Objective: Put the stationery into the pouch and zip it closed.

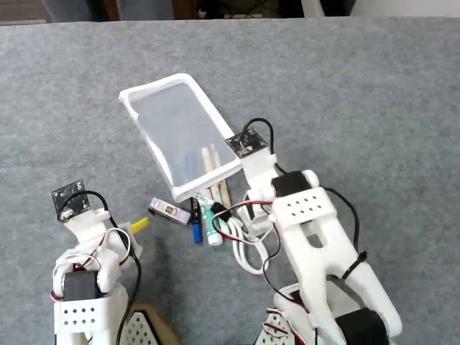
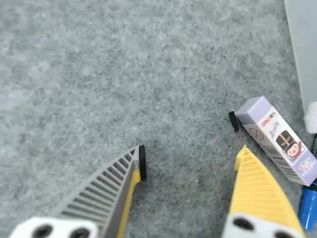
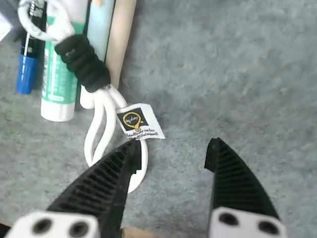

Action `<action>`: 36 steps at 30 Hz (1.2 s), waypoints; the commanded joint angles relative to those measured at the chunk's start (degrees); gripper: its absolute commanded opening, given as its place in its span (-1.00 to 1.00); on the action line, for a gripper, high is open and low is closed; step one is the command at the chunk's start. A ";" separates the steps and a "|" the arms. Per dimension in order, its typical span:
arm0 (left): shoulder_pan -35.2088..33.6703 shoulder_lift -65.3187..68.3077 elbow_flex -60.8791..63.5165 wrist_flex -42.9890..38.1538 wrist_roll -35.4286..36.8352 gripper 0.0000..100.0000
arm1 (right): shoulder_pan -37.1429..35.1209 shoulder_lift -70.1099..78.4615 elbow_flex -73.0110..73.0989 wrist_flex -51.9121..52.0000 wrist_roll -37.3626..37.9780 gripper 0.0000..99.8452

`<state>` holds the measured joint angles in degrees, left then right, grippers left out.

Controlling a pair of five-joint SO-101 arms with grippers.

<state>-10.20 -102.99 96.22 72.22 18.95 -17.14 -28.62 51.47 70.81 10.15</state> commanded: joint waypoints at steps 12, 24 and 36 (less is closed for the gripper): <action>-0.13 0.00 1.10 -2.73 -1.49 -0.39 | -0.62 -0.84 -1.45 -1.76 0.53 -0.53; -0.13 0.09 1.10 -2.37 -1.49 -0.39 | -0.62 -1.19 0.84 -1.41 0.53 -0.53; -0.13 1.05 -7.34 1.14 -2.73 -0.38 | -0.53 -0.75 -4.79 2.37 -2.64 -0.54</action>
<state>-10.20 -102.99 94.64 71.96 17.89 -17.14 -28.62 50.51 72.75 9.45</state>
